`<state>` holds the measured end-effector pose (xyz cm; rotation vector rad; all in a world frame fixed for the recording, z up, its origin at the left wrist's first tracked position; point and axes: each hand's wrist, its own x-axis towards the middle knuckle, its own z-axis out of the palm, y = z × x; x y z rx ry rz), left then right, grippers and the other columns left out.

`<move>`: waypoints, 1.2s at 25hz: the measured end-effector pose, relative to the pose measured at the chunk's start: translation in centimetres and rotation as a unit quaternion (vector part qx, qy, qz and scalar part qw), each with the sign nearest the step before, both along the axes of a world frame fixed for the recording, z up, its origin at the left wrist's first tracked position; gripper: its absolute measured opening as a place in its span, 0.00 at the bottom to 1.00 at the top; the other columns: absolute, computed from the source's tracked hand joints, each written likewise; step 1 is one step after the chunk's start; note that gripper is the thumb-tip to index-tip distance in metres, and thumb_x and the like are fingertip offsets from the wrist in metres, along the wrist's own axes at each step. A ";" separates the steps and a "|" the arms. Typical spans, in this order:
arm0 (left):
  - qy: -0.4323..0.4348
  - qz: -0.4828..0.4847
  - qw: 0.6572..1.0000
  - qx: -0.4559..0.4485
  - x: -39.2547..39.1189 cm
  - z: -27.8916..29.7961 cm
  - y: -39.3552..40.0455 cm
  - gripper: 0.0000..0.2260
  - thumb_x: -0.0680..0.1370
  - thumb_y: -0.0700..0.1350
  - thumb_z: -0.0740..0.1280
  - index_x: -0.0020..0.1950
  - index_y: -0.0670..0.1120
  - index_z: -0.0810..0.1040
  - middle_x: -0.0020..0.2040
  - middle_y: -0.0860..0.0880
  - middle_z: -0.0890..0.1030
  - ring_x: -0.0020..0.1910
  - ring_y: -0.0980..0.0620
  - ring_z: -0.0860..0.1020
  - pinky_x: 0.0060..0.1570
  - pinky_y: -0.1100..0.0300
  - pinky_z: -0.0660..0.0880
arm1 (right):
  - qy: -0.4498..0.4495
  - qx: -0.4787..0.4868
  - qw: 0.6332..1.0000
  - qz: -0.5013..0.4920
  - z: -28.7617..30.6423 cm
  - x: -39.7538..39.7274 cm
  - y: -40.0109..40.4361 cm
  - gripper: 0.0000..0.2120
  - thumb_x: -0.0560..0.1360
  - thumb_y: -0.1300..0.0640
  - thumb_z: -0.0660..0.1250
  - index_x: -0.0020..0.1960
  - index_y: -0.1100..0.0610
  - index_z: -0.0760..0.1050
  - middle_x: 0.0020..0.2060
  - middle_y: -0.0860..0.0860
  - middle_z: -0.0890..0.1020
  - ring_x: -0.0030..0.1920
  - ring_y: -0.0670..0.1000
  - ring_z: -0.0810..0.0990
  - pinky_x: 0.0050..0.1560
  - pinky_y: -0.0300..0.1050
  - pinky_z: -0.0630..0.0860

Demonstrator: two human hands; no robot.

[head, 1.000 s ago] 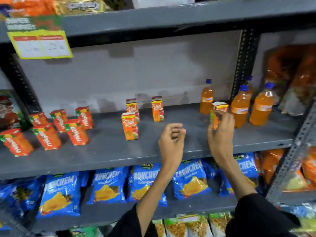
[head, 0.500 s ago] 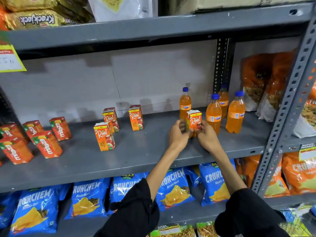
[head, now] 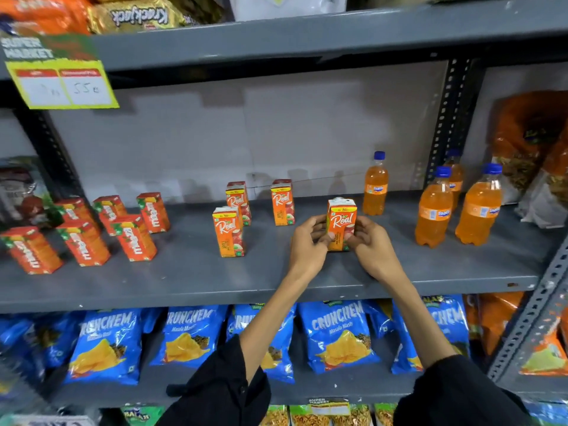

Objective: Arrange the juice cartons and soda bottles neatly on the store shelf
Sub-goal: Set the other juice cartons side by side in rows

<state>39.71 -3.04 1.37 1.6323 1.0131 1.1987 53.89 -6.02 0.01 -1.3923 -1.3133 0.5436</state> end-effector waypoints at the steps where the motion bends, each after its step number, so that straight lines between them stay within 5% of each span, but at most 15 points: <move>1: -0.003 0.008 1.000 0.003 -1.6 -0.1 0.2 0.18 0.78 0.33 0.69 0.68 0.42 0.76 0.60 0.43 0.83 0.60 0.49 0.82 0.59 0.56 0.80 | 0.001 -0.002 1.000 0.012 0.2 -1.5 0.3 0.20 0.77 0.67 0.66 0.69 0.61 0.71 0.59 0.56 0.82 0.61 0.53 0.81 0.61 0.51 0.79; 10: 0.024 0.035 0.999 0.003 -9.9 -1.1 1.2 0.20 0.79 0.35 0.68 0.71 0.42 0.74 0.63 0.45 0.83 0.58 0.56 0.79 0.57 0.67 0.77 | 0.001 -0.025 0.999 0.037 -0.3 -10.4 1.7 0.20 0.78 0.67 0.65 0.70 0.60 0.70 0.57 0.50 0.80 0.61 0.51 0.79 0.60 0.43 0.77; 14: 0.041 0.037 0.998 0.016 -9.9 -1.6 1.5 0.20 0.80 0.36 0.67 0.72 0.43 0.74 0.63 0.48 0.83 0.58 0.59 0.78 0.47 0.78 0.74 | -0.010 -0.028 0.999 0.024 -0.6 -10.7 1.9 0.21 0.79 0.64 0.65 0.71 0.58 0.69 0.63 0.55 0.81 0.64 0.53 0.79 0.65 0.55 0.77; 20: 0.039 0.035 0.998 0.024 -10.1 -1.4 0.9 0.19 0.80 0.37 0.67 0.72 0.43 0.74 0.63 0.48 0.83 0.61 0.56 0.80 0.66 0.55 0.77 | -0.040 -0.011 0.999 0.009 -1.0 -10.8 1.6 0.24 0.79 0.65 0.64 0.74 0.57 0.65 0.66 0.57 0.78 0.67 0.55 0.77 0.67 0.58 0.75; 25: 0.018 0.077 0.995 0.053 -12.2 -2.0 -2.2 0.21 0.79 0.44 0.70 0.73 0.46 0.74 0.66 0.53 0.80 0.63 0.61 0.79 0.54 0.78 0.73 | -0.059 0.147 0.979 -0.130 -1.4 -13.2 -2.0 0.23 0.80 0.60 0.64 0.73 0.56 0.65 0.70 0.54 0.68 0.71 0.51 0.69 0.71 0.44 0.68; 30: -0.056 0.160 0.979 0.117 -17.9 -3.1 -5.0 0.13 0.80 0.43 0.70 0.65 0.48 0.80 0.58 0.53 0.85 0.56 0.60 0.83 0.56 0.68 0.79 | -0.136 0.272 0.948 -0.097 -2.9 -18.7 -3.1 0.17 0.79 0.64 0.65 0.66 0.62 0.71 0.65 0.58 0.73 0.68 0.56 0.73 0.69 0.52 0.71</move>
